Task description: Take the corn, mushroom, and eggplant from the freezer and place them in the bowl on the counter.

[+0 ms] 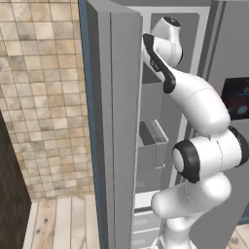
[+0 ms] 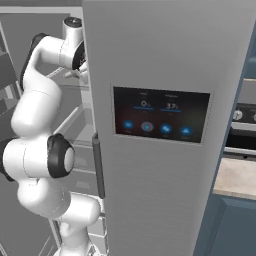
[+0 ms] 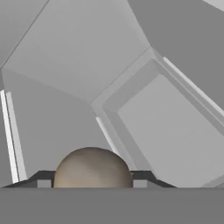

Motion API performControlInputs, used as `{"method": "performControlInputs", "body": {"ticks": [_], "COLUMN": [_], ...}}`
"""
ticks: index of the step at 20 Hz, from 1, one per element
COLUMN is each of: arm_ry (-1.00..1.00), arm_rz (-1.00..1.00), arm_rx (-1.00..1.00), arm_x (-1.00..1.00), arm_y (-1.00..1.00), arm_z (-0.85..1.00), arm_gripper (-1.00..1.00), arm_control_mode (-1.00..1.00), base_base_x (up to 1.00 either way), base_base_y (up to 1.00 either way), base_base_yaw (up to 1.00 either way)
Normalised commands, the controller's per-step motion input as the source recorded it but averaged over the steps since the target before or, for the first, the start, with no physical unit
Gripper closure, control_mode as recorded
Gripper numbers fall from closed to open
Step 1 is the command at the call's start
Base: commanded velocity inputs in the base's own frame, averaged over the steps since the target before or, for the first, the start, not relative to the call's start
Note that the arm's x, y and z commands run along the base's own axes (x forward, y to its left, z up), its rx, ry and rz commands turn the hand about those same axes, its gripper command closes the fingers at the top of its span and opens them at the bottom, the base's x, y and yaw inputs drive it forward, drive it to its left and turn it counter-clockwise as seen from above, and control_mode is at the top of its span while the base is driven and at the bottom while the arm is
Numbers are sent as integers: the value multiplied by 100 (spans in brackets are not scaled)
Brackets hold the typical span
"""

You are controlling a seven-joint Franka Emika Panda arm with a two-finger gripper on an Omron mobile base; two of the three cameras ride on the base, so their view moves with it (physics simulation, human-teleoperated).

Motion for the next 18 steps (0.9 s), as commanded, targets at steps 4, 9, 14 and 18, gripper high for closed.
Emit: {"method": "performControlInputs", "body": {"ticks": [4, 9, 14, 18], "arm_ry": [9, -3, -9, -8], "arm_rz": [0, 0, 0, 0], "arm_rx": [3, 0, 0, 1], "arm_x": [-67, -96, -100, -100], "arm_y": [-10, -24, -11, -18], "arm_z": [1, 0, 0, 0], "arm_gripper": [100, 100, 100, 100], "arm_control_mode": [-100, -100, -100, -100], "base_base_x": [0, 0, 0, 0], "base_base_y": [0, 0, 0, 0], "base_base_yaw": [0, 0, 0, 0]}}
